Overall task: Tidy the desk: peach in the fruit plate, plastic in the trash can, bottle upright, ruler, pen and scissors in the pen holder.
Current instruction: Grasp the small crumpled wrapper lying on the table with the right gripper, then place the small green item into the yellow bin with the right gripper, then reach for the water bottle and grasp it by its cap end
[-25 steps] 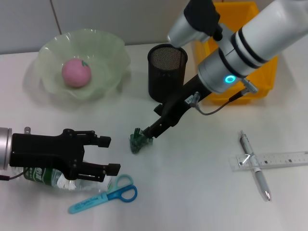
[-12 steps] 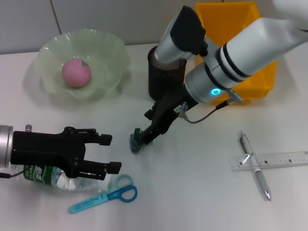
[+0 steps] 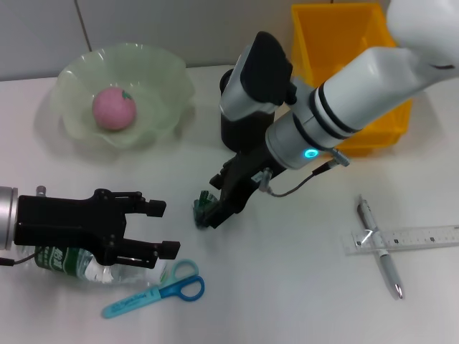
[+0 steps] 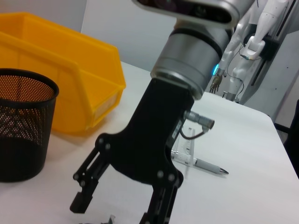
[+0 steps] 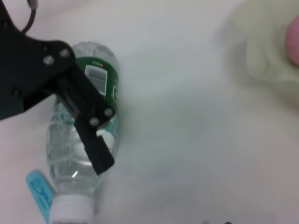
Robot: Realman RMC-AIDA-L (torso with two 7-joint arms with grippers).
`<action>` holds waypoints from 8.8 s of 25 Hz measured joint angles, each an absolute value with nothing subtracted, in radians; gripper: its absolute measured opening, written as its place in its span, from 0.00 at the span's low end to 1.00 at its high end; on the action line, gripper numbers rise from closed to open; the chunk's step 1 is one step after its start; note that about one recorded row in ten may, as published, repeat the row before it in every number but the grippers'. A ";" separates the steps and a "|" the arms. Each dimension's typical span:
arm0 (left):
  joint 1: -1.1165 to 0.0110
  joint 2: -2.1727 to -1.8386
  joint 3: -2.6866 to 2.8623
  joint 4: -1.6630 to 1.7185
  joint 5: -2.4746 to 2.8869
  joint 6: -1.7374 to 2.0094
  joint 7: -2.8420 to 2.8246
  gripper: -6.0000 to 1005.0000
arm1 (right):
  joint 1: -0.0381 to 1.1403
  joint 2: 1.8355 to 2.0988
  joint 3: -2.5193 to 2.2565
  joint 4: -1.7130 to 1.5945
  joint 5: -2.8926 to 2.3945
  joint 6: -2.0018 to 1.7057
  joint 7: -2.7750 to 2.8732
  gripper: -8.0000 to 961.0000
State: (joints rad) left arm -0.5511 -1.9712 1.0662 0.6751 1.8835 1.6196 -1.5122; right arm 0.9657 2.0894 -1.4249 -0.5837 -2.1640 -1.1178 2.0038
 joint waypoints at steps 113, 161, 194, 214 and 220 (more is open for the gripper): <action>-0.544 -1.979 1.051 0.675 1.885 1.618 -1.502 0.84 | 0.657 2.017 -0.593 -0.934 -2.025 -1.407 1.976 0.17; -0.543 -1.989 1.053 0.675 1.885 1.623 -1.501 0.84 | 0.724 2.002 -0.768 -0.790 -2.184 -1.014 1.991 0.72; -0.567 -1.988 1.051 0.679 1.886 1.615 -1.479 0.84 | 0.581 2.009 -0.769 -0.839 -1.905 -1.625 1.684 0.75; -0.567 -1.986 1.064 0.786 1.916 1.688 -1.477 0.84 | 0.593 2.012 -0.819 -0.827 -2.080 -1.748 1.670 0.75; -0.607 -2.008 1.065 0.902 2.085 1.697 -1.455 0.84 | 0.602 2.005 -0.816 -0.832 -2.125 -1.750 1.725 0.75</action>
